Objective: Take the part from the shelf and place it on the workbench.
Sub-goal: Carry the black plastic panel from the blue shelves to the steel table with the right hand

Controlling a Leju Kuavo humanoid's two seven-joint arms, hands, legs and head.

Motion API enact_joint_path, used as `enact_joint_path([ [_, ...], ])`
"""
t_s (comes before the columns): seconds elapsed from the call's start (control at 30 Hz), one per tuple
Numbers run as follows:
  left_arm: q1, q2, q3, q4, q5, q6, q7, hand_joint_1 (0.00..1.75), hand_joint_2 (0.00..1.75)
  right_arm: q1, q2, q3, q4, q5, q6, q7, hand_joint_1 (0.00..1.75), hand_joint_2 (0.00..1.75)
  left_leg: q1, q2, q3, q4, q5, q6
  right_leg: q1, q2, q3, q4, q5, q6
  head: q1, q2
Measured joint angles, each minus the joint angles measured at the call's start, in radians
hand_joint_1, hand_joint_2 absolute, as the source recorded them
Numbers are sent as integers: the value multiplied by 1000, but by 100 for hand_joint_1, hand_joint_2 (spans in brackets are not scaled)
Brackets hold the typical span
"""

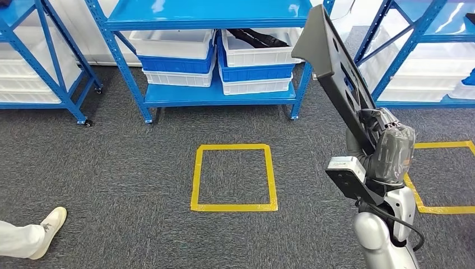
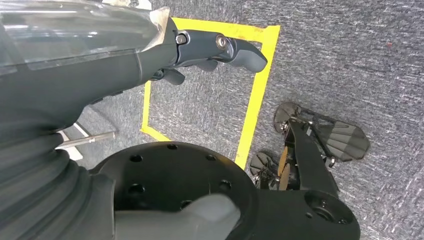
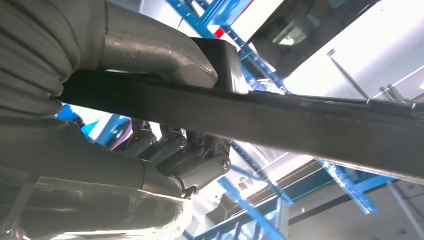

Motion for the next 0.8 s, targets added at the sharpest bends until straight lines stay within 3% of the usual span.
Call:
enact_joint_path([
  [0.03, 0, 0, 0, 0, 0, 0, 0, 0, 175, 0, -1, 0, 0, 0, 0, 0, 175, 175, 2, 8, 1, -1, 1, -6, 0, 13, -5, 0, 3, -8, -1, 0],
  [0.1, -1, 0, 0, 0, 0, -2, 0, 0, 175, 1, -1, -1, -2, 2, 0, 0, 175, 175, 7, -14, -6, 17, -17, -20, -5, 33, -8, -2, 11, -22, -3, 0],
  [0.13, -1, 0, 0, 0, 0, -4, 0, 0, 175, 1, -1, -2, -3, 4, 1, 0, 175, 175, 10, -38, -20, 52, -44, -25, -8, 42, -7, -4, 15, -29, -6, 0],
  [0.2, 1, 0, 0, 0, 0, -10, 0, 0, 175, 3, 0, -2, -5, 11, 5, 0, 175, 175, 12, -82, -74, 180, -117, -31, -9, 62, -10, -4, 21, -38, -12, 0],
  [0.23, 3, 0, 0, 0, -1, -13, 1, 0, 175, 5, 1, -2, -5, 15, 7, 0, 175, 175, 11, -88, -103, 245, -143, -32, -7, 73, -12, -4, 22, -40, -14, 0],
  [0.27, 4, 0, 0, 0, -2, -17, 1, 0, 175, 7, 2, -2, -5, 18, 10, 0, 175, 175, 11, -91, -119, 279, -147, -31, -6, 87, -13, -3, 24, -42, -14, 0],
  [0.3, 5, 1, 0, 0, -3, -22, 2, 0, 175, 9, 2, -2, -5, 23, 12, 0, 175, 175, 11, -93, -117, 276, -132, -29, -4, 101, -14, -3, 24, -42, -14, 0],
  [0.33, 6, 1, 0, 0, -4, -29, 3, 0, 175, 11, 2, -3, -5, 29, 15, 0, 175, 175, 11, -98, -96, 233, -101, -25, -4, 114, -14, -2, 25, -43, -15, 0],
  [0.4, 7, 3, 0, 0, -8, -46, 3, 0, 175, 11, 2, -3, -6, 46, 20, 1, 175, 175, 13, -133, -33, 102, -37, -16, -3, 136, -14, 1, 25, -42, -15, 0],
  [0.43, 9, 5, 0, 0, -11, -62, 3, 0, 175, 11, 3, -3, -7, 57, 25, 2, 175, 175, 14, -152, -10, 51, -20, -12, -1, 146, -17, 4, 25, -39, -15, 0],
  [0.5, 12, 13, -1, 0, -19, -100, 0, 0, 175, 13, 4, -4, -11, 78, 35, 6, 175, 175, 13, -170, 7, 12, -18, -7, -2, 165, -27, 5, 29, -29, -15, 0],
  [0.57, 12, 17, -2, 1, -21, -108, 1, 0, 175, 19, 5, -6, -15, 91, 40, 11, 175, 175, 11, -149, 7, 4, -13, 1, -6, 177, -38, 4, 34, -16, -17, 0],
  [0.63, 11, 15, -1, 1, -17, -77, 7, 0, 175, 21, 5, -10, -16, 94, 41, 13, 175, 175, 14, -125, 9, -6, -5, 14, -3, 137, -64, 43, 14, -12, -12, 0],
  [0.7, 10, 9, -1, 2, -14, -46, 12, 0, 175, 19, 5, -15, -16, 91, 40, 13, 175, 175, 13, -99, 8, -10, -2, 21, -1, 87, -124, 162, -39, -14, -7, 0],
  [0.77, 10, 2, -1, 2, -13, -32, 14, 0, 175, 20, 5, -15, -15, 88, 40, 10, 175, 175, 11, -72, 6, -10, -2, 22, -4, 76, -181, 281, -81, -11, -5, 0],
  [0.8, 9, 0, -1, 2, -12, -28, 15, 0, 175, 21, 6, -15, -14, 87, 40, 8, 175, 175, 11, -59, 5, -9, -3, 22, -5, 73, -186, 295, -80, -5, -3, 0],
])
